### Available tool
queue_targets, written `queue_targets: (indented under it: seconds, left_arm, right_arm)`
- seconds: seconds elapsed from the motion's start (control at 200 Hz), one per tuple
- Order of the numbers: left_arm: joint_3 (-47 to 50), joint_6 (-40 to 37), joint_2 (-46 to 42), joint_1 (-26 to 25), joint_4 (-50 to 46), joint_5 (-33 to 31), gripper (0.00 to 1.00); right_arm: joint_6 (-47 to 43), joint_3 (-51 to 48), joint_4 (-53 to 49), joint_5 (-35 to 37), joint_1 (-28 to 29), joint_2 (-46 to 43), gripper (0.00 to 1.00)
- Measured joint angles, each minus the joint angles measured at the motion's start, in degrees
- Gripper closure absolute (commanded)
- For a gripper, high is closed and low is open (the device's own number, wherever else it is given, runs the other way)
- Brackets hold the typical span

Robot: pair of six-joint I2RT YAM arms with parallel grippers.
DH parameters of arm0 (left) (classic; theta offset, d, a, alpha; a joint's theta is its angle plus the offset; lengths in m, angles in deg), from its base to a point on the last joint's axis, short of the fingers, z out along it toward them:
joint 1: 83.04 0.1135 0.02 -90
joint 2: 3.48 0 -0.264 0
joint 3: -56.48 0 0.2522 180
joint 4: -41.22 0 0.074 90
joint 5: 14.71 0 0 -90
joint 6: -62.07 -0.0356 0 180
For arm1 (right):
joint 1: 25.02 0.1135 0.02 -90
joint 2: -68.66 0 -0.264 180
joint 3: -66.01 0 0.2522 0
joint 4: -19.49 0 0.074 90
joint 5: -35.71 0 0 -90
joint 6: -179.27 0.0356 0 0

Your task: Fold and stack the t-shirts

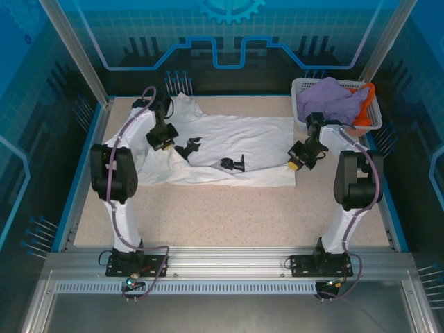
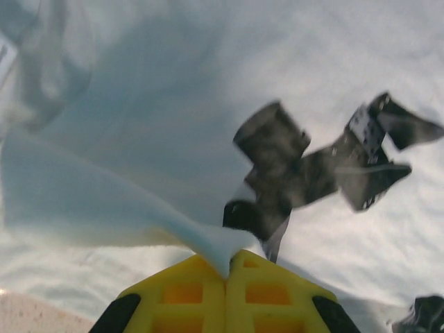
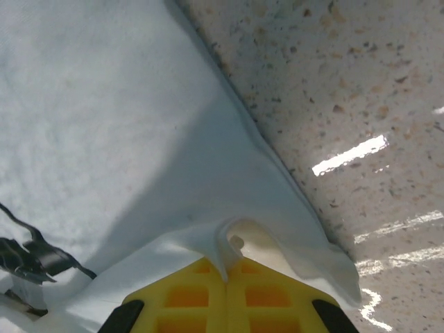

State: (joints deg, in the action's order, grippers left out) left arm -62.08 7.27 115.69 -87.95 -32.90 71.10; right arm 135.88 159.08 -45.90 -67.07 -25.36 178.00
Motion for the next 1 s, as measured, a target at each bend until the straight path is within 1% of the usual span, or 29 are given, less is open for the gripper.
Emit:
queue_targets:
  seconds: [0.015,0.045,0.075,0.09,0.105,0.135,0.145,0.155,0.175,0.2,0.215,0.235,0.245,0.265,0.28,0.31,0.335,0.405,0.455,0.505,0.62,0.695,0.785,0.83,0.895,0.995]
  left_arm:
    - [-1.1,-0.3,0.8,0.2,-0.2,0.0,0.96]
    - [-3.4,-0.8,2.6,0.4,-0.7,0.0,1.0]
    - [-5.3,-1.1,4.2,0.7,-1.0,0.0,0.99]
    - [-6.1,-1.2,4.8,0.8,-1.2,0.0,0.95]
    - [-7.1,-1.3,5.7,0.9,-1.4,0.0,0.87]
    - [-8.6,-1.9,6.8,1.1,-1.6,0.0,0.67]
    - [-9.0,-1.9,7.2,1.1,-1.7,0.0,0.64]
    - [-9.3,-1.9,7.4,1.2,-1.8,0.0,0.62]
    - [-10.1,-2.3,8.0,1.3,-2.0,0.0,0.63]
    - [-11.0,-2.3,8.6,1.4,-2.5,0.0,0.64]
    - [-11.6,-2.3,9.0,1.5,-2.9,0.0,0.62]
    - [-12.2,-2.4,9.3,1.6,-3.2,0.0,0.57]
    - [-12.5,-2.4,9.4,1.6,-3.4,0.0,0.52]
    - [-13.1,-2.8,9.6,1.7,-3.7,-0.1,0.44]
    - [-13.4,-2.9,9.6,1.7,-3.8,-0.2,0.41]
    - [-13.8,-3.2,9.6,1.9,-4.1,-0.7,0.38]
    - [-14.1,-3.5,9.4,2.0,-4.3,-1.0,0.37]
    - [-13.8,-4.2,8.2,2.4,-4.4,-1.9,0.3]
    - [-12.1,-4.2,6.3,2.8,-3.9,-2.6,0.3]
    - [-9.0,-4.2,3.0,3.2,-3.5,-3.1,0.33]
    - [1.9,-4.0,-7.9,3.7,-0.6,-2.5,0.52]
    - [11.5,-2.4,-16.4,3.7,2.6,-0.2,0.61]
    - [22.3,-0.6,-23.1,3.7,6.6,3.2,0.66]
    - [26.2,0.1,-24.0,3.7,7.9,4.9,0.67]
    - [30.4,0.9,-22.7,3.7,10.3,7.1,0.68]
    - [31.9,0.8,-17.5,3.7,13.1,8.1,0.68]
  right_arm:
    - [0.2,0.1,0.0,-0.1,0.0,0.2,0.98]
    - [0.5,0.3,0.0,-0.2,-0.1,0.6,0.97]
    - [0.9,0.6,-0.1,-0.1,-0.1,1.0,0.96]
    - [1.0,0.8,-0.3,-0.1,-0.1,1.2,0.96]
    - [1.3,0.9,-0.3,-0.2,-0.2,1.4,0.95]
    - [1.7,1.1,-0.3,-0.2,-0.2,1.7,0.91]
    - [1.8,1.1,-0.3,-0.2,-0.2,1.7,0.89]
    - [1.9,1.1,-0.3,-0.2,-0.3,1.9,0.86]
    - [2.2,1.2,-0.4,-0.2,-0.4,2.1,0.81]
    - [2.7,1.2,-0.4,-0.2,-0.5,2.3,0.78]
    - [2.7,1.2,-0.5,-0.2,-0.6,2.3,0.76]
    - [3.3,1.2,-0.5,-0.2,-0.9,2.4,0.72]
    - [3.1,1.2,-0.5,-0.2,-0.9,2.4,0.7]
    - [3.5,1.2,-0.5,-0.1,-1.2,2.4,0.63]
    - [3.6,1.2,-0.6,-0.1,-1.3,2.4,0.58]
    - [3.9,1.2,-0.6,0.0,-1.8,2.4,0.47]
    - [4.2,1.2,-0.6,0.2,-2.1,2.2,0.4]
    - [4.2,1.2,-0.8,0.8,-3.2,1.6,0.36]
    - [3.8,1.1,-1.1,1.3,-3.7,0.8,0.35]
    - [3.5,0.9,-1.2,2.4,-4.0,-0.9,0.37]
    - [2.3,-2.3,0.3,3.6,-3.1,-7.6,0.43]
    - [1.1,-3.7,0.5,4.3,-0.7,-12.0,0.53]
    - [-0.1,-6.2,3.3,4.9,3.9,-15.8,0.61]
    - [-0.5,-7.9,4.6,4.8,6.2,-16.8,0.63]
    - [-0.6,-9.6,6.4,4.2,8.9,-16.5,0.66]
    - [-0.5,-10.0,7.8,3.5,10.6,-13.0,0.67]
